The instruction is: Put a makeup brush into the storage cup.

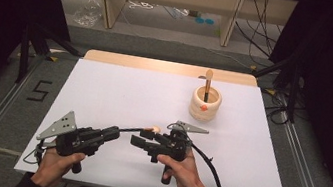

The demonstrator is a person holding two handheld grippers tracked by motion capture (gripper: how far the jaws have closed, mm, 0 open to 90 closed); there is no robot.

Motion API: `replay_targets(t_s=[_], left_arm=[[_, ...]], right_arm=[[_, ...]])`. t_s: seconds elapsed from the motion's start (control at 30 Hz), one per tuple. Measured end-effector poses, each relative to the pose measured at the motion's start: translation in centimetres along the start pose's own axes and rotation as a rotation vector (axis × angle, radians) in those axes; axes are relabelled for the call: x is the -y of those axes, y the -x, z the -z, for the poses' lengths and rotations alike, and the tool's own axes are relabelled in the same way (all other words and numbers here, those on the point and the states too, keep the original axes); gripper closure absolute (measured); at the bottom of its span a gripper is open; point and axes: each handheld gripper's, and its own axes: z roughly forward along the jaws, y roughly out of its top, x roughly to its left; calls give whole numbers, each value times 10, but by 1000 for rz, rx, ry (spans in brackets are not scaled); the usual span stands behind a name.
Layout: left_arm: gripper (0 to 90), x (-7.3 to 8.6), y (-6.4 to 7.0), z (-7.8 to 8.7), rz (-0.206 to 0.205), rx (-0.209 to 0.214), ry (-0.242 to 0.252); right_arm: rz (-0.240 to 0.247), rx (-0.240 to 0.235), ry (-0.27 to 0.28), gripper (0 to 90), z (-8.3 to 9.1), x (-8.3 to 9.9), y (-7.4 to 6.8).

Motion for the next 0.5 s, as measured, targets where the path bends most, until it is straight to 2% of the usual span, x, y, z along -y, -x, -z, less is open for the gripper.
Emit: replay_targets(t_s=[0.07, 0.1, 0.23, 0.27, 0.33, 0.4, 0.43, 0.5], left_arm=[[846, 1, 0, -1, 2, 4, -4], [846, 1, 0, -1, 2, 6, -8], [846, 3, -1, -2, 1, 14, -23], [846, 4, -1, -2, 3, 13, -25], [846, 5, -1, -3, 4, 19, -33], [846, 7, 0, -4, 23, 7, -39], [846, 7, -1, -4, 9, 19, -41], [845, 8, -1, -5, 12, 23, -48]], right_arm=[[14, -4, 27, 389, 2, -2, 1], [1, -1, 32, 389, 3, -3, 0], [7, -11, 66, 401, 5, -5, 2], [-11, -8, 60, 406, 6, -6, 1], [-14, -7, 73, 415, 7, -7, 2], [-25, -11, 80, 437, 8, -7, 3], [-37, -10, 89, 454, 8, -7, 4], [-54, -9, 101, 476, 9, -7, 4]])
